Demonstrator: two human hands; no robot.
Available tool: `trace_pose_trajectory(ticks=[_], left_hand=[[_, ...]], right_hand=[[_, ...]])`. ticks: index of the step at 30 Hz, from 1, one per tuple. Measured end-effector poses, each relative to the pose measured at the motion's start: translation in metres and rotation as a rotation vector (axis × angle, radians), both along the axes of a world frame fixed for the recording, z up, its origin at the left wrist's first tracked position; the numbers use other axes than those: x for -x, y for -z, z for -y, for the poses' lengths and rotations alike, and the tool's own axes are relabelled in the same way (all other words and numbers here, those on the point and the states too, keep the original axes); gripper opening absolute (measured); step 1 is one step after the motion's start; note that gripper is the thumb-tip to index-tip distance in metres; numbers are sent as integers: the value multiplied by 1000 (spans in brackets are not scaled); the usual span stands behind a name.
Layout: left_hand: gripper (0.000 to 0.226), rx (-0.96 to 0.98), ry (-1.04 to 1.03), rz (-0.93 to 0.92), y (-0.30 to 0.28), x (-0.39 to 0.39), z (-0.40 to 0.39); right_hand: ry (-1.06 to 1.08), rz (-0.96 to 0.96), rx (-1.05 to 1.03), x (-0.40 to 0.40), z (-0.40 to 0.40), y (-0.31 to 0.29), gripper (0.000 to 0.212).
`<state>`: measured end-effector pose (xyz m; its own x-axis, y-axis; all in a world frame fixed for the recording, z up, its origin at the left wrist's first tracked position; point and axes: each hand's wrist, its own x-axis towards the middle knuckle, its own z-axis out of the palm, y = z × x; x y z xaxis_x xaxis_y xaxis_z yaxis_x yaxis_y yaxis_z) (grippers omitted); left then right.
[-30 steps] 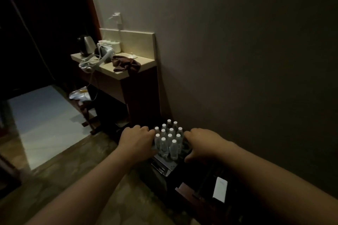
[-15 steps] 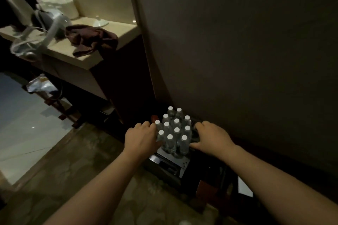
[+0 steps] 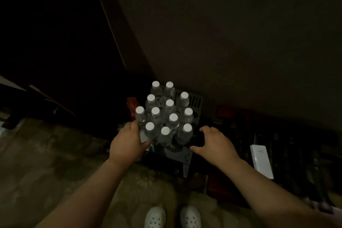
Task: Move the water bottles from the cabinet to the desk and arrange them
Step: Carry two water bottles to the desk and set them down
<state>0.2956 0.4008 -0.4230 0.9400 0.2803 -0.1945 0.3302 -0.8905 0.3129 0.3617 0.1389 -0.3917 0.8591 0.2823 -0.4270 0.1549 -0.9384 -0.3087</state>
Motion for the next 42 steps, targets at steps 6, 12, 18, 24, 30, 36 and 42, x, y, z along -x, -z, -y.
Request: trace_pose_trajectory(ticks=[6, 12, 18, 24, 30, 36, 42], left_hand=[[82, 127, -17, -11, 89, -8, -10], [74, 306, -78, 75, 120, -17, -10], [67, 374, -122, 128, 127, -25, -4], [65, 337, -113, 127, 123, -24, -8], [60, 289, -72, 131, 70, -5, -15], [63, 192, 53, 114, -36, 3, -13], [62, 124, 264, 116, -168, -8, 22]], right_hand=[[98, -22, -3, -9, -13, 82, 72], [261, -41, -183, -19, -25, 131, 72], [344, -4, -329, -22, -31, 148, 72], [356, 14, -383, -18, -30, 140, 61], [370, -27, -415, -5, -15, 94, 58], [370, -80, -438, 11, 5, -6, 58], [403, -36, -421, 37, 47, -130, 64]])
